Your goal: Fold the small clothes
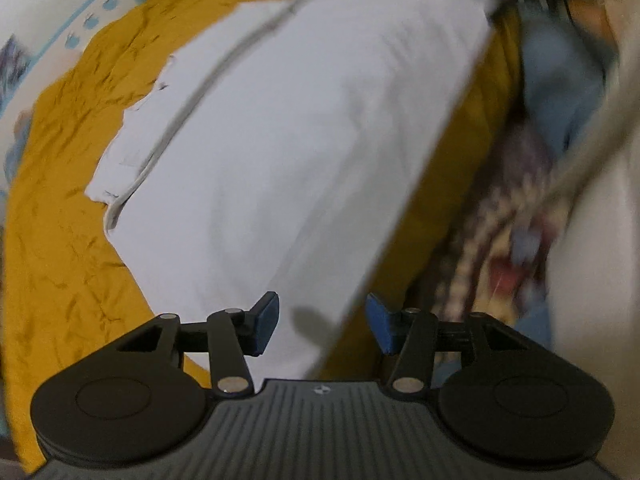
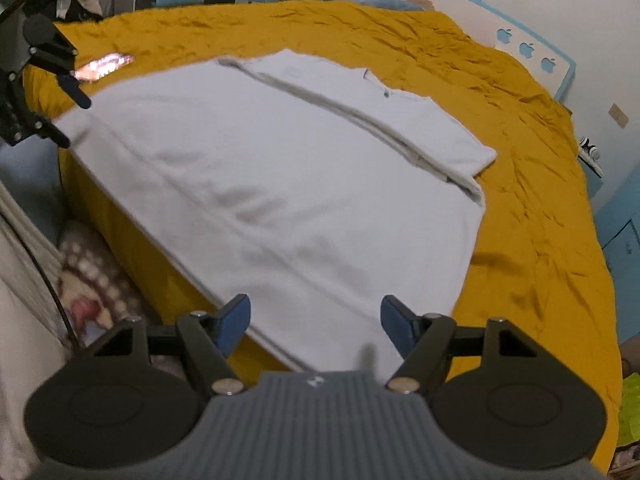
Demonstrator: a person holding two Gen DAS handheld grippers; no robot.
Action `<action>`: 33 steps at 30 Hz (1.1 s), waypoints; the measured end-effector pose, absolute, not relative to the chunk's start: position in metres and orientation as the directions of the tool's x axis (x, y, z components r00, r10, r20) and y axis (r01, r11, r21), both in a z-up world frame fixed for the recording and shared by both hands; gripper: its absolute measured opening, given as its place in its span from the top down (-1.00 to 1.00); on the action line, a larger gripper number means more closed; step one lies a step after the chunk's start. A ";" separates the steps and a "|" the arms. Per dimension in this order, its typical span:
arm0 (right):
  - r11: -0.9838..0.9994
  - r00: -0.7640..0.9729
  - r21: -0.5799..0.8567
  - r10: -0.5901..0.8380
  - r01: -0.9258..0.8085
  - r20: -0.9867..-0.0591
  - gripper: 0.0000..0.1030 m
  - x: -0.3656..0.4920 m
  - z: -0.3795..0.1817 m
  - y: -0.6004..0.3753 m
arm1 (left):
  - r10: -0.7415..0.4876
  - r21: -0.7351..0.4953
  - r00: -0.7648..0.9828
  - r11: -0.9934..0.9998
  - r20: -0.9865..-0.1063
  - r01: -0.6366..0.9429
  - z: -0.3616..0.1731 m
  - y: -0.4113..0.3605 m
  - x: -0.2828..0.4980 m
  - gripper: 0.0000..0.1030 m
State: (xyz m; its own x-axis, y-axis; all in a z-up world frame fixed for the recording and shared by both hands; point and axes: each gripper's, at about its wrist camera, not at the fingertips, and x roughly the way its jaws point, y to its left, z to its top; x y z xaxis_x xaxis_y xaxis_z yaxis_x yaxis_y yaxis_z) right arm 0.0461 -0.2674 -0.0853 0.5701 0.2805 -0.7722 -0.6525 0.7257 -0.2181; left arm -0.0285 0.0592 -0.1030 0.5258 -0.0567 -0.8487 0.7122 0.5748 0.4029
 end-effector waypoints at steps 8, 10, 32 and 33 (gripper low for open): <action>0.662 0.586 -0.332 0.202 -0.672 -0.785 -0.34 0.044 -0.107 -0.265 | 0.104 0.674 0.697 0.390 -0.709 0.627 -0.157 0.054 -0.051 -0.16; 0.641 0.585 -0.349 0.196 -0.684 -0.787 -0.34 0.044 -0.107 -0.263 | 0.112 0.695 0.717 0.385 -0.688 0.607 -0.160 0.053 -0.051 -0.04; 0.367 0.613 -0.543 0.103 -0.755 -0.783 0.63 0.038 -0.111 -0.256 | -0.050 0.443 0.751 0.781 -0.659 0.440 -0.020 0.066 -0.013 0.87; 0.376 0.614 -0.539 0.111 -0.754 -0.781 0.89 0.038 -0.107 -0.257 | -0.048 0.439 0.755 0.789 -0.654 0.431 -0.016 0.066 -0.011 0.87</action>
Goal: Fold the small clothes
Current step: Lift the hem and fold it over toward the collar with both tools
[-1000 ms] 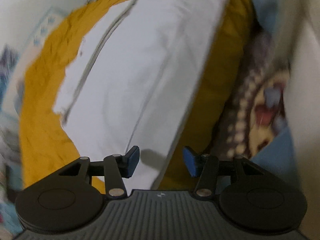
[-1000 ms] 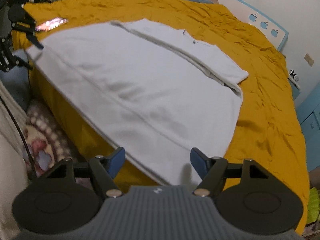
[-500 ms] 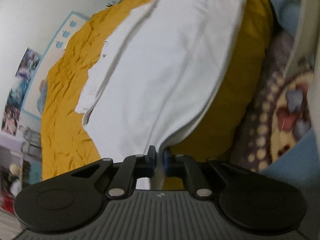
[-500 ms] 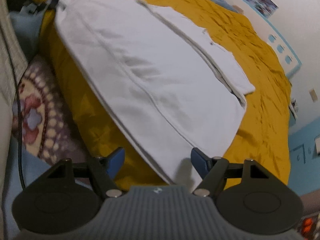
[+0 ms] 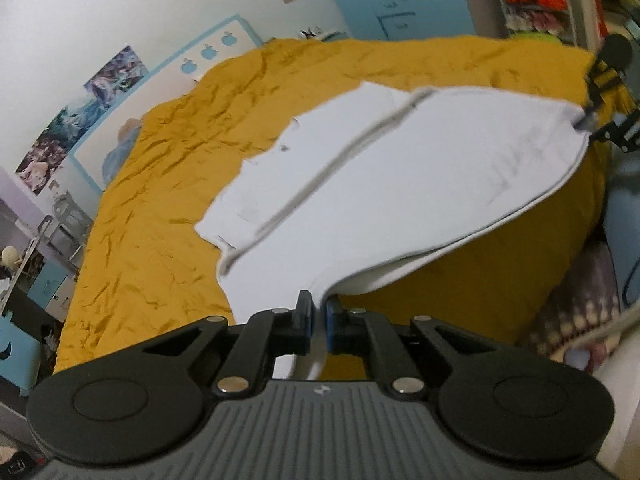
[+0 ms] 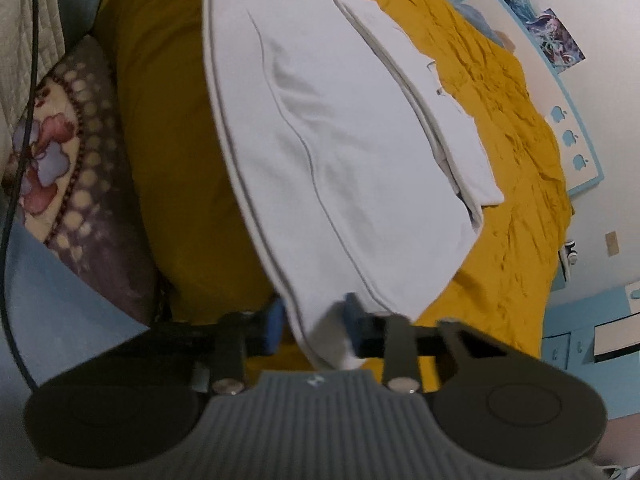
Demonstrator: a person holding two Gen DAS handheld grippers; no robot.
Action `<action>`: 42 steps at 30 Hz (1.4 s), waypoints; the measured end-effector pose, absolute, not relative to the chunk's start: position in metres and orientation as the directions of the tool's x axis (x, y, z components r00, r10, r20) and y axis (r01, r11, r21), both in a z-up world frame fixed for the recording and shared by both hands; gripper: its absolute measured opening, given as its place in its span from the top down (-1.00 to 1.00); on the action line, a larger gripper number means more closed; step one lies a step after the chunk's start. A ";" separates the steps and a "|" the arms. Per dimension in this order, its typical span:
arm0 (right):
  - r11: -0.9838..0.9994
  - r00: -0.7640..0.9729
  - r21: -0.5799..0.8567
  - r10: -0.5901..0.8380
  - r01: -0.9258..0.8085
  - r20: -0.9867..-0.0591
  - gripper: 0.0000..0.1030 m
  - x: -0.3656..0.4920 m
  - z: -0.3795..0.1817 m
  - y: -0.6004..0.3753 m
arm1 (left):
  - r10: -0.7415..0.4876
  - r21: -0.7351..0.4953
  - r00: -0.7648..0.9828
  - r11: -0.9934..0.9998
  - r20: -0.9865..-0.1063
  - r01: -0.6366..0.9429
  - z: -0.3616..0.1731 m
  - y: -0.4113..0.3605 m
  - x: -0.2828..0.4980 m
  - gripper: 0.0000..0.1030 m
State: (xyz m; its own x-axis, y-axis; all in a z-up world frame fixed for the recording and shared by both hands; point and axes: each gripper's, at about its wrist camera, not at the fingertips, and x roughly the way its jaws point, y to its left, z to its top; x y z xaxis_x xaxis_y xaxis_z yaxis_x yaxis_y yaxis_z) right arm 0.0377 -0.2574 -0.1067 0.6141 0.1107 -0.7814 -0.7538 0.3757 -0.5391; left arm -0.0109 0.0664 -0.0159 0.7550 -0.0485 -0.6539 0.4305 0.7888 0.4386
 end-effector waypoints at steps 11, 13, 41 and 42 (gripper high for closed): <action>0.448 0.721 -0.596 0.187 -0.667 -0.667 1.00 0.056 -0.023 -0.263 | -0.031 0.410 0.810 0.851 -0.585 0.329 0.026 0.081 0.023 0.88; 0.450 0.752 -0.625 0.190 -0.638 -0.631 1.00 0.067 -0.002 -0.261 | -0.026 0.409 0.826 0.860 -0.563 0.306 0.036 0.085 0.033 0.87; 0.633 0.799 -0.555 0.177 -0.540 -0.575 1.00 0.507 0.032 -0.201 | -0.006 0.227 0.747 0.951 -0.665 0.209 0.026 0.145 0.394 0.87; 0.638 0.786 -0.540 0.175 -0.549 -0.593 1.00 0.520 0.019 -0.198 | -0.003 0.216 0.727 0.954 -0.687 0.208 0.014 0.148 0.407 0.87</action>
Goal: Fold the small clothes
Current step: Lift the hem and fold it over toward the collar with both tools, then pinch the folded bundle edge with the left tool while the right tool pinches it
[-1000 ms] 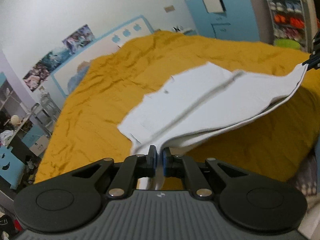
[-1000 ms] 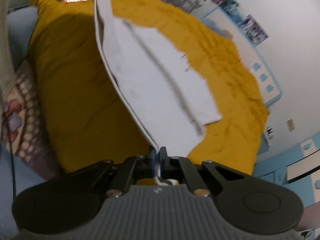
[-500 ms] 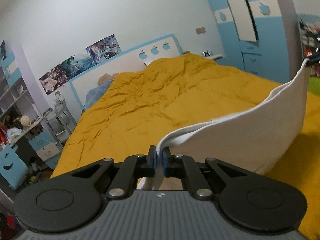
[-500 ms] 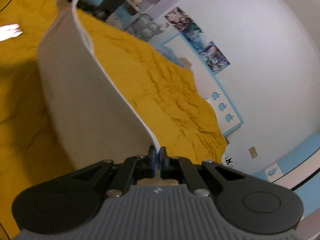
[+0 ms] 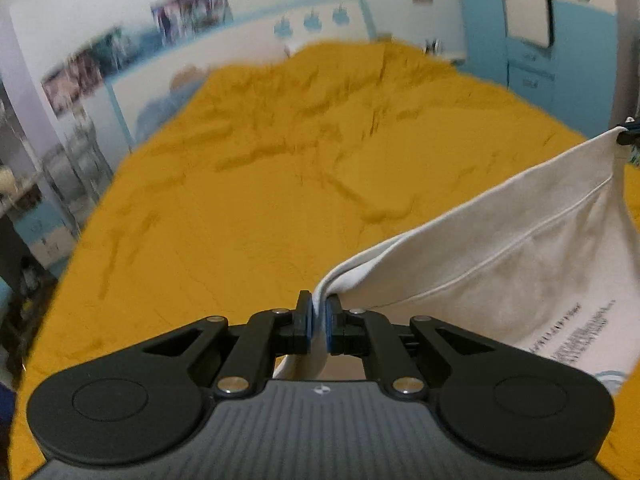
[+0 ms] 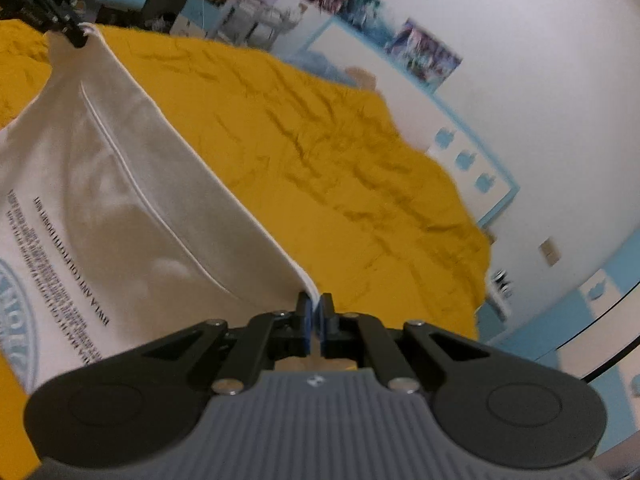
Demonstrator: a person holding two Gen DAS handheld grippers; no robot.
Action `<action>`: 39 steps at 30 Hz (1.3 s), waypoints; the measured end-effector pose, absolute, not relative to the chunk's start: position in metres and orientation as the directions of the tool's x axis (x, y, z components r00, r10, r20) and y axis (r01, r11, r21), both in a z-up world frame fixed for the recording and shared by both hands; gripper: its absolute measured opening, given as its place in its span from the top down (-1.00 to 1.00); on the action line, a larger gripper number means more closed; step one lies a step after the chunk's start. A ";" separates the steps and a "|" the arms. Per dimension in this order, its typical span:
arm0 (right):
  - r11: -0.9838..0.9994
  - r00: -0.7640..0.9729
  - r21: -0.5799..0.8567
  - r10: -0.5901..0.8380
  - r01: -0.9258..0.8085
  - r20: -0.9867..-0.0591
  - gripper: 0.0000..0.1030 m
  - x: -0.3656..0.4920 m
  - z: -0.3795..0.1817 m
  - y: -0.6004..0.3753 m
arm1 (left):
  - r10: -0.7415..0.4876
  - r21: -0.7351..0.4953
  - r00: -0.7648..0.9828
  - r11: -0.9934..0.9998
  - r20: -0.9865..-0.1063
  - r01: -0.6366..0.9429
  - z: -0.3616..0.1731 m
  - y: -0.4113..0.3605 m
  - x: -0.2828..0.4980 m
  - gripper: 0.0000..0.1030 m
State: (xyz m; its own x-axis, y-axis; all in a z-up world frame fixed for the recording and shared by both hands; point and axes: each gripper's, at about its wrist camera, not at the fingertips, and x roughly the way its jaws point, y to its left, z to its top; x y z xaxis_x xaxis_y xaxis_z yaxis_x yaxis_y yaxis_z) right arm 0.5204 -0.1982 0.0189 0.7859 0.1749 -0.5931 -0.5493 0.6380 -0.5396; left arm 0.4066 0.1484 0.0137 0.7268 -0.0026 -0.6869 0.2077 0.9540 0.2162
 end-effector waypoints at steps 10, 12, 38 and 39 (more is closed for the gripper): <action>0.682 0.689 -0.448 0.112 -0.577 -0.717 1.00 0.621 -0.108 -0.173 | 0.003 0.150 0.626 0.972 -0.779 0.181 -0.095 0.168 0.467 0.77; 0.701 0.683 -0.434 0.105 -0.566 -0.723 1.00 0.631 -0.122 -0.172 | 0.001 0.135 0.619 0.976 -0.785 0.169 -0.103 0.170 0.472 0.71; 0.961 0.577 0.051 0.205 -0.272 -0.791 0.00 0.485 -0.053 -0.255 | -0.146 -0.242 0.627 0.968 -0.765 -0.070 -0.038 0.256 0.340 -0.30; 0.966 0.561 0.086 0.214 -0.246 -0.800 -0.06 0.475 -0.057 -0.260 | -0.153 -0.258 0.620 0.962 -0.769 -0.083 -0.045 0.258 0.330 -0.30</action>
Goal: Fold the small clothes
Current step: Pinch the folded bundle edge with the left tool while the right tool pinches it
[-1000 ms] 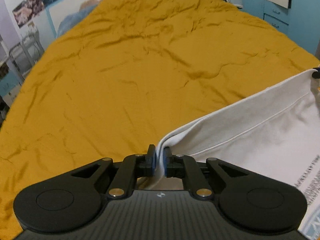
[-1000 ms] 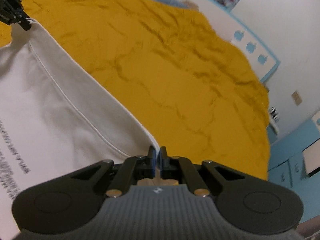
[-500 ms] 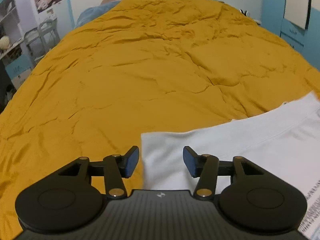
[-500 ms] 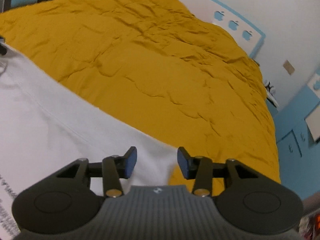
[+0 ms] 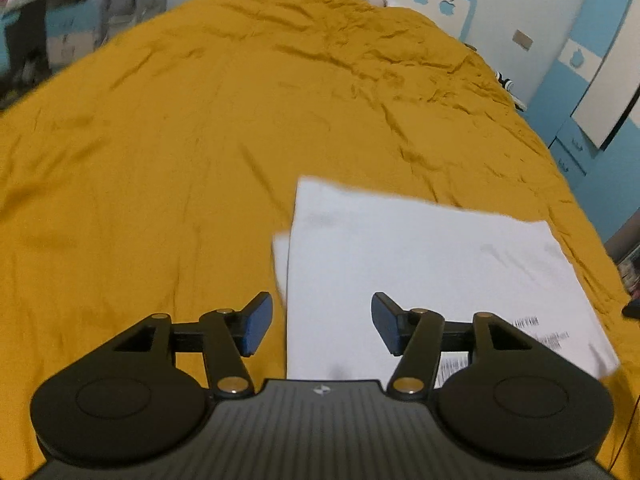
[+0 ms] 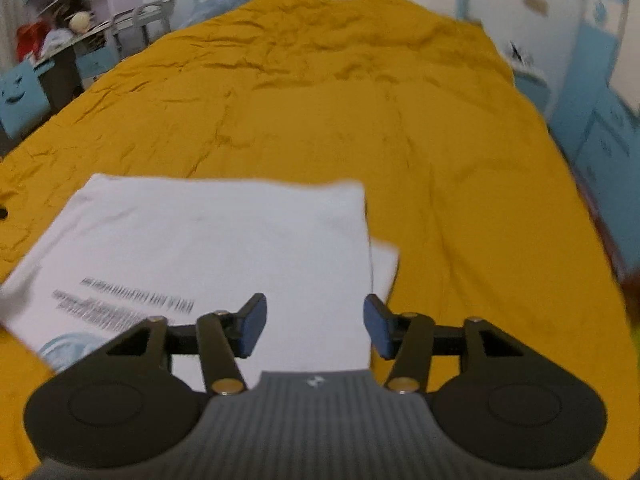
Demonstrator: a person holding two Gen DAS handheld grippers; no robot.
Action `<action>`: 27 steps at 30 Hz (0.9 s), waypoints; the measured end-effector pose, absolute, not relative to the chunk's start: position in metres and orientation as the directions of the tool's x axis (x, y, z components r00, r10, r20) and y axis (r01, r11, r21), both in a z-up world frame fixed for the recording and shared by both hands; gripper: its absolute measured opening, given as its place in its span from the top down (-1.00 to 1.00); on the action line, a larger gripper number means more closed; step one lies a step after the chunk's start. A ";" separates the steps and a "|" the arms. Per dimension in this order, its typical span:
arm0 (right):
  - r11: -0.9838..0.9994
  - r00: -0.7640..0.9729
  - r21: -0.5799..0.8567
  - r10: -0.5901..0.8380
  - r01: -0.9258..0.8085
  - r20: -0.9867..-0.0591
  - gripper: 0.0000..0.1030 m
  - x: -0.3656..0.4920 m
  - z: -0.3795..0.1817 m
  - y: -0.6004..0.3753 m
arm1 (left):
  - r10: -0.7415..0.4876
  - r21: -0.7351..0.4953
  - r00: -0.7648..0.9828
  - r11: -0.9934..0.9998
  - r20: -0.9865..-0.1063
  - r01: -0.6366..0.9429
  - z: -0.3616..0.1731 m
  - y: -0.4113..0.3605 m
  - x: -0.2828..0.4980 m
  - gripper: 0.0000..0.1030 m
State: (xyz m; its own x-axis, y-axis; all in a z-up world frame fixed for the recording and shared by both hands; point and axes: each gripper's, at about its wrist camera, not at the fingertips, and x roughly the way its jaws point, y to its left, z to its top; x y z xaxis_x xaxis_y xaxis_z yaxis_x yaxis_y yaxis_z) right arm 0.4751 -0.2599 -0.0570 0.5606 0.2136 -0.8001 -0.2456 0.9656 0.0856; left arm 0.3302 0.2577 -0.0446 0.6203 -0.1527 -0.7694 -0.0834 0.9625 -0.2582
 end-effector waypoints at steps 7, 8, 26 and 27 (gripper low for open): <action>0.951 0.538 0.304 0.229 0.053 -0.811 -0.27 0.416 -0.108 -0.320 | -0.235 -0.439 0.585 0.868 -0.776 -0.233 -0.105 0.278 0.281 -0.27; 0.929 0.538 0.356 0.250 0.101 -0.805 -0.27 0.410 -0.116 -0.329 | -0.256 -0.475 0.585 0.842 -0.770 -0.256 -0.115 0.282 0.276 -0.22; 0.763 0.645 0.621 0.387 0.177 -0.659 0.95 0.391 -0.117 -0.346 | -0.214 -0.524 0.671 0.797 -0.710 -0.301 -0.082 0.268 0.271 0.73; 0.767 0.641 0.617 0.387 0.175 -0.662 0.96 0.393 -0.107 -0.345 | -0.213 -0.520 0.674 0.803 -0.708 -0.293 -0.071 0.268 0.272 0.73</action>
State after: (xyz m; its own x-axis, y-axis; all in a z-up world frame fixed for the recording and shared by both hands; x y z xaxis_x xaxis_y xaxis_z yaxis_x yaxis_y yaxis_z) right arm 0.3927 -0.3449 -0.1073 0.6414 0.3871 -0.6624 0.1747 0.7670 0.6174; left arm 0.2723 0.2681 -0.0715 0.6740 -0.2125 -0.7075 -0.2927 0.8025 -0.5199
